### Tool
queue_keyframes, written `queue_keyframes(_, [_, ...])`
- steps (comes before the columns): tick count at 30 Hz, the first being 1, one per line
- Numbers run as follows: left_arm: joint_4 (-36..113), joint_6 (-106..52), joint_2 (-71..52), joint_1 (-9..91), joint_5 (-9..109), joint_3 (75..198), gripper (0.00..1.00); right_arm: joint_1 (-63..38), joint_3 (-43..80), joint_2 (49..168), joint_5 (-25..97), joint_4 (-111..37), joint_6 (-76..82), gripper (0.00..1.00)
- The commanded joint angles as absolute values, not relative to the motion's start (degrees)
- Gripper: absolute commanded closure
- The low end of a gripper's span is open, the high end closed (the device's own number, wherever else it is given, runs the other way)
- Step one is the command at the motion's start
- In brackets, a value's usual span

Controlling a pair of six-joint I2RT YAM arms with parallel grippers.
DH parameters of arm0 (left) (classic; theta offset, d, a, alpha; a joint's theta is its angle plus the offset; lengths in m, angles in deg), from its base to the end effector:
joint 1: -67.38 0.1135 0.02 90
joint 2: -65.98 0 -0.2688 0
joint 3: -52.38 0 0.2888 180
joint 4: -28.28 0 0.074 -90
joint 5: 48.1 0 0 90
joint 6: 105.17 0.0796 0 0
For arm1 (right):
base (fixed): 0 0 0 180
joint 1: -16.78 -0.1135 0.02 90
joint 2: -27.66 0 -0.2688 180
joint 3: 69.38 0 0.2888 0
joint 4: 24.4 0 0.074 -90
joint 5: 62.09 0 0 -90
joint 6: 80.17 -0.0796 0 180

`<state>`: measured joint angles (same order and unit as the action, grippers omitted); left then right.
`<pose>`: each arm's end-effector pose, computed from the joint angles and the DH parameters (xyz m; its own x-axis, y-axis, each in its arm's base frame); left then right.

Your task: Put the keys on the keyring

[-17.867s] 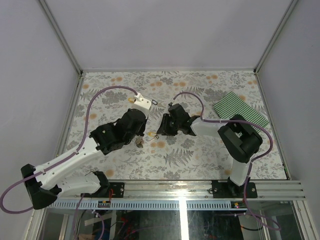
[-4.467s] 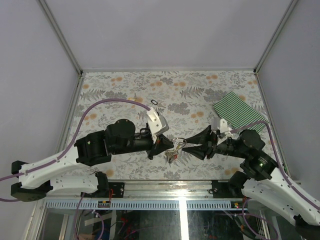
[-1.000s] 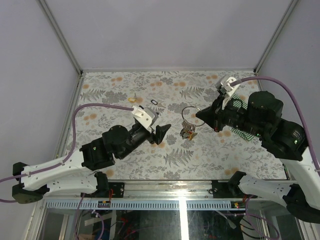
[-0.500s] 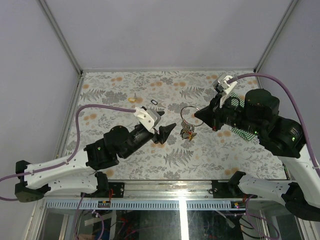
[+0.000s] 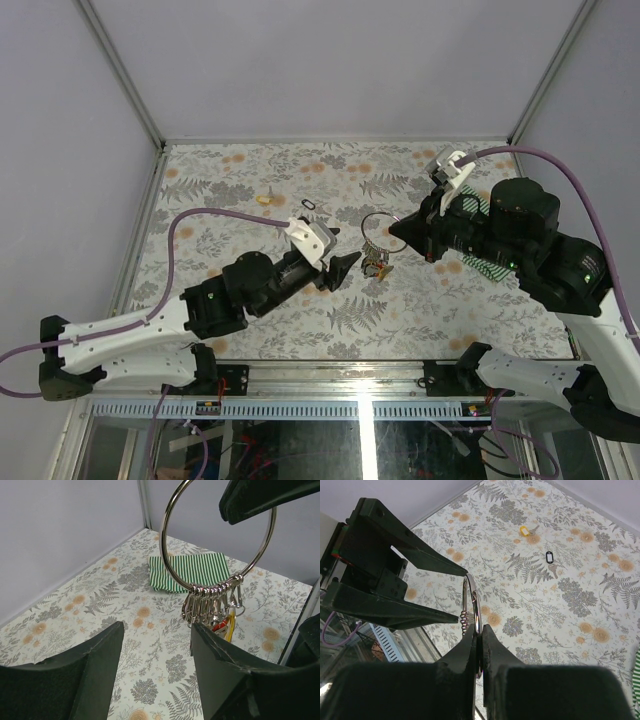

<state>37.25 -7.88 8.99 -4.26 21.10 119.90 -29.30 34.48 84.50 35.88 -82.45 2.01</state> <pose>0.1232 -0.2814 0.3957 0.1069 0.0545 -0.9928 0.7681 0.6295 0.1173 0.1446 0.1660 0.5206 -0.2414 -0.0564 -0.9688 -0.7822 0.6022 0.1598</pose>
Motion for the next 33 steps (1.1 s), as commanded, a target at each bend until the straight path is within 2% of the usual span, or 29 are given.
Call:
queue_keyframes(1, [33.0, -7.3, 8.6, -4.7, 20.6, 121.5, 0.43, -29.4, 36.8, 83.4, 35.6, -78.5, 1.0, 1.00])
queue_keyframes(33, [32.4, -6.2, 6.3, -4.7, 19.3, 123.6, 0.45, -29.4, 35.3, 83.0, 37.8, -76.6, -0.6, 1.00])
